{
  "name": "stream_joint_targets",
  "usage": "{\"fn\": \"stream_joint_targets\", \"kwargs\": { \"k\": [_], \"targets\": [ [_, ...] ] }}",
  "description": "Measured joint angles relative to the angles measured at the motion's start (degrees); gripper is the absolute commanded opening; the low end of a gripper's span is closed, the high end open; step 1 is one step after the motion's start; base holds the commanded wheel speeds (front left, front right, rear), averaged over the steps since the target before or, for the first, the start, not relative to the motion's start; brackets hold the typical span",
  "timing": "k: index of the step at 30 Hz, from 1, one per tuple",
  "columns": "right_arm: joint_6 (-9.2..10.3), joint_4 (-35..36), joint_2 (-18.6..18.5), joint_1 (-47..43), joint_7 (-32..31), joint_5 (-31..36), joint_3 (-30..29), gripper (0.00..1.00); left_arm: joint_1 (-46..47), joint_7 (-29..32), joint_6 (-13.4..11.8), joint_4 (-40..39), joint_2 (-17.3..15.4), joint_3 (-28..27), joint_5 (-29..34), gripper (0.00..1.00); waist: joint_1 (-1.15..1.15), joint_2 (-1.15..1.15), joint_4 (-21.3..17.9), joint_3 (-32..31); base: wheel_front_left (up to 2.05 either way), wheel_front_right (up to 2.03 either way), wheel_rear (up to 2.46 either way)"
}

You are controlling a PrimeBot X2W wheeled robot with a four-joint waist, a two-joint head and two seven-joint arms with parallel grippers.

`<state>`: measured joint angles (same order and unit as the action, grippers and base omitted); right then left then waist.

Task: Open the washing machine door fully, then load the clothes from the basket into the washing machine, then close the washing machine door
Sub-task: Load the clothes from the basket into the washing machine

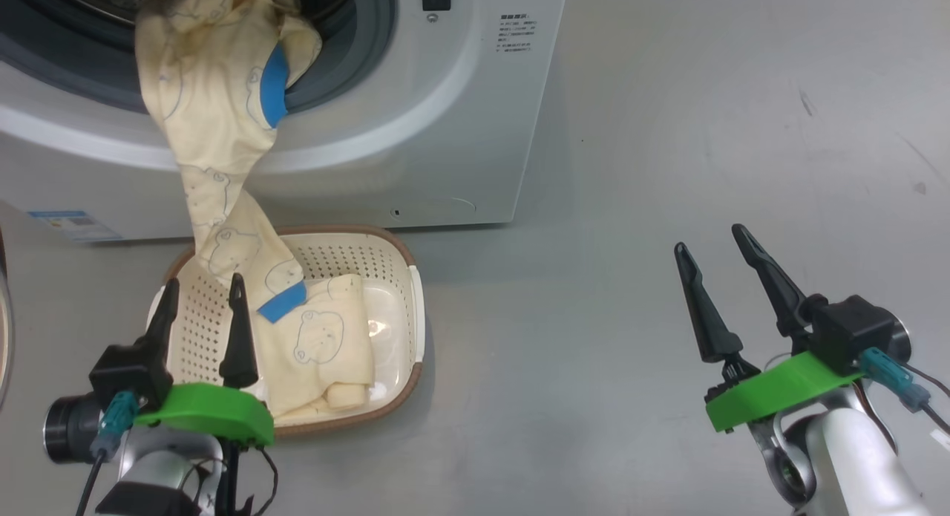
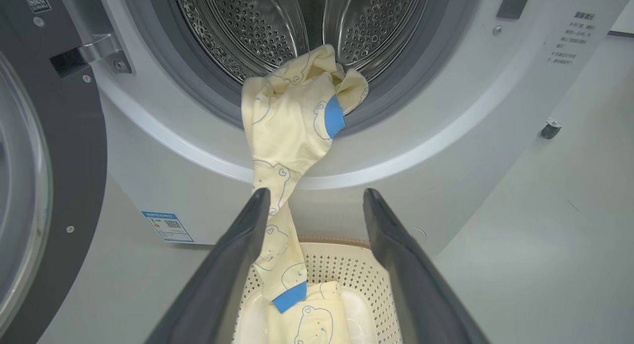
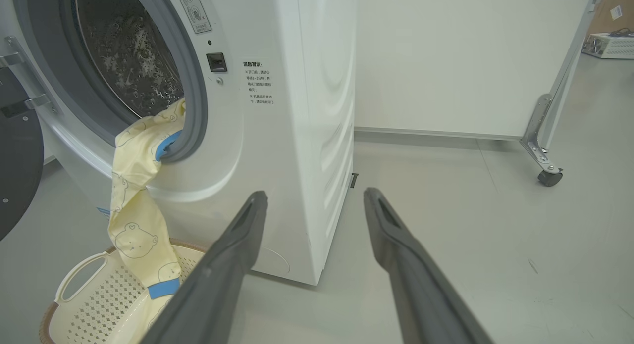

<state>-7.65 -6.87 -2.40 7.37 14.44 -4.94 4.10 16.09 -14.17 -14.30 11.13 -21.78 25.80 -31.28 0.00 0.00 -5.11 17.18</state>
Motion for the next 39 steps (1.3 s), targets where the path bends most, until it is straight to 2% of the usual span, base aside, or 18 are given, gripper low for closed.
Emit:
{"fn": "stream_joint_targets", "kwargs": {
  "k": [18,25,34,39],
  "targets": [
    [0.0,0.73,0.0,-0.02,0.0,-0.01,1.08,1.0,2.2,0.01,0.02,4.91,1.19,0.03,-0.15,1.0,0.0,0.0,-0.54,2.03,0.0,0.0,0.0],
    [0.0,1.05,0.0,0.88,0.0,-0.31,1.93,1.0,7.77,0.7,0.14,10.26,0.94,0.15,-0.56,1.0,0.0,0.0,-1.58,6.01,0.0,0.0,0.0],
    [0.0,1.82,0.0,6.48,0.0,-1.68,3.31,1.0,18.74,2.58,0.66,20.14,-0.68,-0.23,-0.75,1.0,0.02,-0.01,-3.66,13.46,0.0,0.0,0.0],
    [0.0,2.53,0.0,8.57,0.0,-2.92,3.96,1.0,23.75,3.09,2.65,26.71,-1.69,-0.94,-1.55,1.0,0.02,-0.01,-5.28,17.67,0.0,0.0,0.0]
  ]
}}
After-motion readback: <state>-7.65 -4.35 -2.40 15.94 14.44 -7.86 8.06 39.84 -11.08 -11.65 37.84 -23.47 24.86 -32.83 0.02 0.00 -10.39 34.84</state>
